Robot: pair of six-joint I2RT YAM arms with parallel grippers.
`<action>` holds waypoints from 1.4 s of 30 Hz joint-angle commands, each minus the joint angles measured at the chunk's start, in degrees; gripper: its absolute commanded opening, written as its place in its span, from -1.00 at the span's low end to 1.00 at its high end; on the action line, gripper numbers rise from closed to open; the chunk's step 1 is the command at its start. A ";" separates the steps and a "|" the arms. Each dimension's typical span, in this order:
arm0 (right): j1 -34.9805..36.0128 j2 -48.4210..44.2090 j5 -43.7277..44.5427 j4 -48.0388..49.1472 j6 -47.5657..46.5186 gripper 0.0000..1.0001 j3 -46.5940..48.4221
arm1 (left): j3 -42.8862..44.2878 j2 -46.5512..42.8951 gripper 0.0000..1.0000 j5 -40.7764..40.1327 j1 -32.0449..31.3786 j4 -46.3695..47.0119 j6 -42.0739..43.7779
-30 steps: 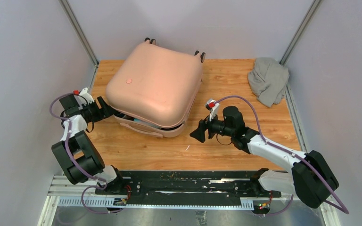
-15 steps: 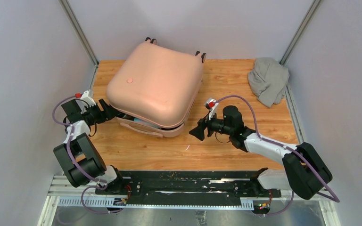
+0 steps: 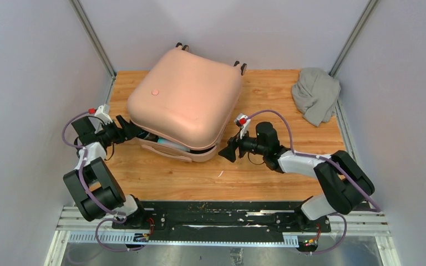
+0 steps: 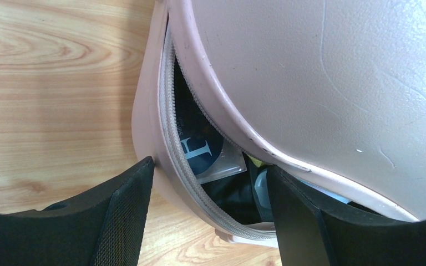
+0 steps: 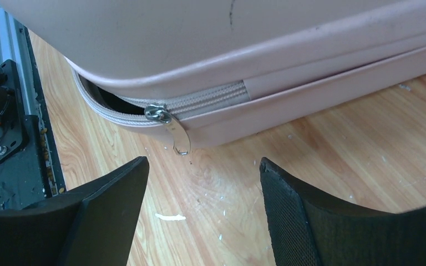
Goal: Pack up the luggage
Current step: Zip the luggage at the corner of the board.
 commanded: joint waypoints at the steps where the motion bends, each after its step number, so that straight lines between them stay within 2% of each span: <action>1: -0.23 1.30 -0.43 7.62 1.02 0.53 0.80 | -0.42 -3.12 0.42 11.44 -1.39 2.48 -3.82; 7: 0.45 3.30 0.83 8.72 1.38 0.46 1.75 | -1.97 -4.68 0.42 12.15 -1.39 2.49 -4.24; 13: 1.68 4.00 1.75 9.46 1.78 0.21 2.28 | -2.55 -5.77 0.40 12.34 -1.36 2.48 -3.99; 17: 1.93 3.05 4.45 9.60 2.22 -0.17 1.74 | -2.52 -6.00 0.40 12.52 -1.39 2.49 -3.94; 19: 2.16 2.34 5.46 9.53 2.27 -0.47 1.51 | -2.62 -6.42 0.39 12.58 -1.42 2.47 -3.84; 24: 3.10 1.00 6.75 6.26 1.15 -0.95 2.04 | -2.83 -6.57 0.37 12.47 -1.40 1.80 -2.22; 25: 3.21 0.80 7.04 5.31 0.76 -1.00 2.24 | -2.74 -6.48 0.37 12.45 -1.34 0.83 -1.35; 35: 5.37 -2.83 11.02 1.28 -1.30 -1.00 0.97 | -2.11 -6.99 0.28 11.54 -1.33 -4.90 4.85; 42: 12.82 -7.24 17.18 -4.81 -5.36 -1.00 0.66 | -3.12 -8.96 0.19 11.22 -1.35 -7.25 8.13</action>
